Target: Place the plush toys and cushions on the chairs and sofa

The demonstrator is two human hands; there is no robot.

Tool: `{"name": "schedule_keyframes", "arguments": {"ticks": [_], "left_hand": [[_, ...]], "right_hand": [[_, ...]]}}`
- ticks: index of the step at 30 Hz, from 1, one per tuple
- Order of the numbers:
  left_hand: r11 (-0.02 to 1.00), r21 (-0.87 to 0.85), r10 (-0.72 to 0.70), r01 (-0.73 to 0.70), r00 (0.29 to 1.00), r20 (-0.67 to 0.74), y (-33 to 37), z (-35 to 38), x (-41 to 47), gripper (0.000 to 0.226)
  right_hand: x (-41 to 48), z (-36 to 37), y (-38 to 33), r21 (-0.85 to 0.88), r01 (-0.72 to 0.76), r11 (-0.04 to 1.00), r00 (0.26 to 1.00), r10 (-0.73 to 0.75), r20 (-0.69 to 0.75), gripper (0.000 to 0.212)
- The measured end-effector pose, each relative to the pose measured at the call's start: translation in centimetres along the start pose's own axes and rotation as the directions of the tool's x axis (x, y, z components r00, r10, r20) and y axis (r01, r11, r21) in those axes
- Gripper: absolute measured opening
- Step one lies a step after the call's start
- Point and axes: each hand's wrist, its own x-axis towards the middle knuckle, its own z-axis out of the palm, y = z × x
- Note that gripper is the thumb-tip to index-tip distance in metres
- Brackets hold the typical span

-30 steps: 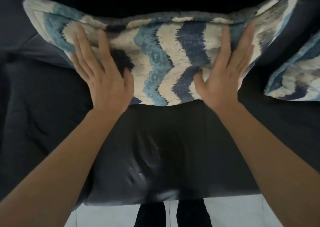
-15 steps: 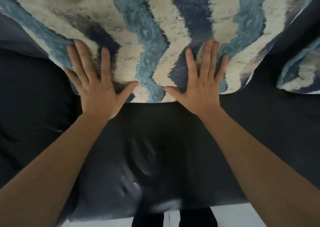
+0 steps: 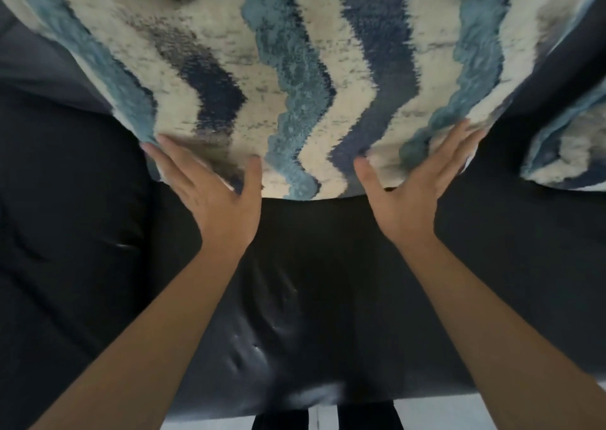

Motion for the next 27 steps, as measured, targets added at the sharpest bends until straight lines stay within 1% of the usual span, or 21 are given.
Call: {"name": "schedule_keyframes", "arguments": {"ticks": [1, 2, 3, 4, 6, 8, 10, 11, 12, 13, 14, 15, 16, 17, 18, 19, 20, 22, 24, 26, 27], "left_hand": [[0.990, 0.038, 0.135, -0.132, 0.987, -0.082, 1.1, -0.7, -0.1, 0.105], [0.956, 0.124, 0.280, -0.265, 0.952, -0.124, 2.1, -1.3, 0.5, 0.097], [0.901, 0.240, 0.393, -0.361, 0.913, -0.104, 3.1, -1.4, 1.7, 0.092], [0.848, 0.347, 0.439, -0.400, 0.898, -0.038, 4.0, -1.4, 3.2, 0.090], [0.794, 0.494, 0.367, -0.354, 0.927, 0.074, 5.4, -0.8, 6.1, 0.088], [0.797, 0.525, 0.285, -0.298, 0.953, 0.107, 6.2, -0.5, 7.5, 0.088], [0.837, 0.457, 0.299, -0.300, 0.951, 0.075, 6.4, -0.9, 6.6, 0.092], [0.883, 0.373, 0.296, -0.284, 0.955, 0.024, 6.2, -1.3, 5.4, 0.095], [0.932, 0.276, 0.255, -0.235, 0.966, -0.038, 5.8, -1.7, 3.9, 0.100], [0.979, 0.154, 0.146, -0.133, 0.986, -0.077, 4.7, -1.8, 2.5, 0.107], [0.999, 0.016, -0.029, 0.030, 0.998, -0.062, 3.7, -1.6, 1.3, 0.116], [0.975, -0.099, -0.199, 0.200, 0.980, 0.018, 2.5, -1.2, 0.6, 0.125], [0.937, -0.135, -0.302, 0.321, 0.942, 0.144, 1.3, -0.7, 0.2, 0.132], [0.925, -0.113, -0.324, 0.363, 0.908, 0.267, 0.3, -0.3, 0.3, 0.135], [0.933, -0.060, -0.312, 0.354, 0.882, 0.354, -0.3, 0.0, 0.5, 0.135], [0.945, -0.016, -0.296, 0.326, 0.874, 0.385, -0.8, 0.3, 0.6, 0.134], [0.955, 0.019, -0.279, 0.295, 0.878, 0.389, -0.7, 0.4, 0.7, 0.132], [0.964, 0.031, -0.255, 0.263, 0.891, 0.375, -0.6, 0.2, 0.8, 0.127], [0.971, 0.051, -0.235, 0.233, 0.893, 0.384, -0.1, -0.8, -0.2, 0.115], [0.982, -0.025, -0.160, 0.185, 0.903, 0.399, 0.0, -2.4, -3.3, 0.095], [0.982, -0.077, -0.125, 0.173, 0.899, 0.419, 0.2, -3.0, -4.5, 0.085]], "right_hand": [[0.4, -0.8, -1.1, -0.025, 0.086, 0.996, 0.992, -0.088, -0.088, 0.125], [1.3, -1.2, -2.3, -0.069, 0.160, 0.985, 0.973, -0.169, -0.160, 0.118], [2.8, -1.3, -3.6, -0.123, 0.193, 0.973, 0.959, -0.214, -0.186, 0.115], [4.6, -1.2, -4.9, -0.169, 0.184, 0.968, 0.965, -0.210, -0.157, 0.113], [7.7, -0.9, -6.9, -0.239, 0.127, 0.963, 0.991, -0.135, -0.016, 0.110], [9.0, -1.0, -7.6, -0.260, 0.110, 0.959, 0.994, -0.101, 0.049, 0.108], [8.0, -1.9, -7.4, -0.215, 0.126, 0.968, 0.992, -0.123, 0.028, 0.113], [6.7, -2.4, -6.8, -0.178, 0.112, 0.978, 0.993, -0.115, -0.009, 0.118], [5.2, -2.6, -6.0, -0.146, 0.056, 0.988, 0.997, -0.064, -0.052, 0.124], [3.6, -2.7, -5.0, -0.081, -0.052, 0.995, 0.997, 0.048, -0.054, 0.129], [2.2, -2.5, -4.2, -0.008, -0.206, 0.978, 0.978, 0.206, -0.014, 0.133], [1.4, -2.1, -3.3, 0.046, -0.351, 0.935, 0.935, 0.348, 0.068, 0.134], [1.1, -1.6, -2.4, 0.053, -0.451, 0.891, 0.882, 0.436, 0.178, 0.132], [1.4, -1.2, -1.8, 0.037, -0.498, 0.866, 0.839, 0.470, 0.275, 0.129], [1.8, -1.1, -1.5, 0.009, -0.506, 0.863, 0.815, 0.474, 0.334, 0.127], [2.1, -1.0, -1.3, -0.006, -0.488, 0.873, 0.817, 0.459, 0.349, 0.126], [2.3, -1.1, -1.1, -0.029, -0.461, 0.887, 0.826, 0.441, 0.350, 0.126], [1.7, -1.5, -0.7, -0.076, -0.400, 0.913, 0.849, 0.400, 0.344, 0.123], [0.1, -3.1, -0.7, -0.154, -0.280, 0.948, 0.872, 0.318, 0.373, 0.116], [-2.3, -5.4, -0.6, -0.144, -0.133, 0.981, 0.868, 0.185, 0.461, 0.104], [-3.1, -6.4, -0.7, -0.130, -0.068, 0.989, 0.846, 0.126, 0.518, 0.096]]}}
